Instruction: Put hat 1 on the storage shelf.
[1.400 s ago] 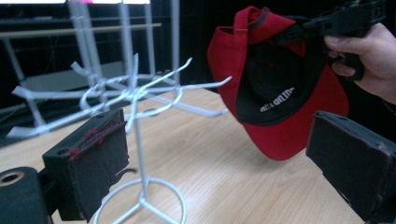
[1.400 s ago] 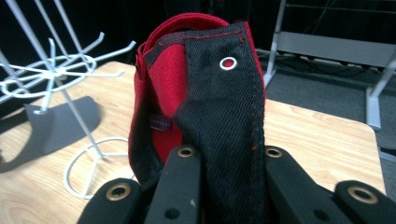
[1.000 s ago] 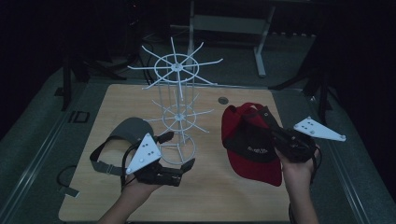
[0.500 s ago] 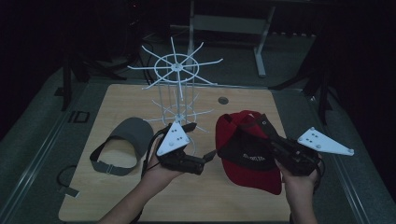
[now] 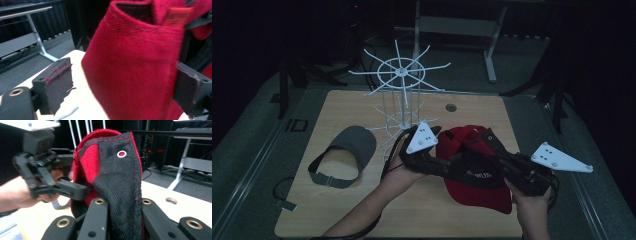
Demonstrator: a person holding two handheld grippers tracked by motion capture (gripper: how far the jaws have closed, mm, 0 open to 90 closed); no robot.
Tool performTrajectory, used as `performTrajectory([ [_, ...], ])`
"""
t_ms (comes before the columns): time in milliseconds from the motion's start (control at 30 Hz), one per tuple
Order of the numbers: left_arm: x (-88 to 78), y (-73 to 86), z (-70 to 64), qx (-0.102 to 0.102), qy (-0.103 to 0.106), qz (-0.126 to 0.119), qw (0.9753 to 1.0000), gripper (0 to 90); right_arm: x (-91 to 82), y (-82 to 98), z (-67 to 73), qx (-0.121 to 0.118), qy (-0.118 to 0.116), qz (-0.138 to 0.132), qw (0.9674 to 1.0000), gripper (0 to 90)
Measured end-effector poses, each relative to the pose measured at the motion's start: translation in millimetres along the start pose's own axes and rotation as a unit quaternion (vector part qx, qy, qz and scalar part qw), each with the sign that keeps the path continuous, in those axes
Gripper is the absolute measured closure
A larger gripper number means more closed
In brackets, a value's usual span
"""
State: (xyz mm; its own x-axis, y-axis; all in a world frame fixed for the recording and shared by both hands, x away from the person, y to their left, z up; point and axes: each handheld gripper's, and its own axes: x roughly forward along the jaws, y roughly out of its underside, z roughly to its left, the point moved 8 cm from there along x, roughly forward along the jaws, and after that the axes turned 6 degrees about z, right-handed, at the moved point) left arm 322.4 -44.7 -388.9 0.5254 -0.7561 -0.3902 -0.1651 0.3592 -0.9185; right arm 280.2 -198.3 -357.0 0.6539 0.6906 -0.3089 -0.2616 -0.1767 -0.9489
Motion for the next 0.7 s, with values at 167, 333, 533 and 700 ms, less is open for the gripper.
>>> performTrajectory([
  [167,4.6,-3.1,-6.3,0.005,0.015,0.002,0.9999,17.3,-2.0,-1.4,5.9,-0.005,-0.012,-0.003,0.9999,84.7],
  [333,8.3,-10.4,-9.6,0.005,0.012,0.000,0.9999,29.9,0.3,1.2,6.6,-0.003,-0.017,0.001,0.9999,84.7],
  [533,14.0,-13.8,-10.6,0.005,-0.007,0.009,0.9999,59.2,3.5,5.2,4.7,-0.004,-0.009,0.008,0.9999,84.6],
  [700,19.9,-13.0,-11.5,0.018,-0.042,0.024,0.9986,84.9,6.6,8.5,7.0,-0.005,-0.010,0.011,0.9999,84.6],
])
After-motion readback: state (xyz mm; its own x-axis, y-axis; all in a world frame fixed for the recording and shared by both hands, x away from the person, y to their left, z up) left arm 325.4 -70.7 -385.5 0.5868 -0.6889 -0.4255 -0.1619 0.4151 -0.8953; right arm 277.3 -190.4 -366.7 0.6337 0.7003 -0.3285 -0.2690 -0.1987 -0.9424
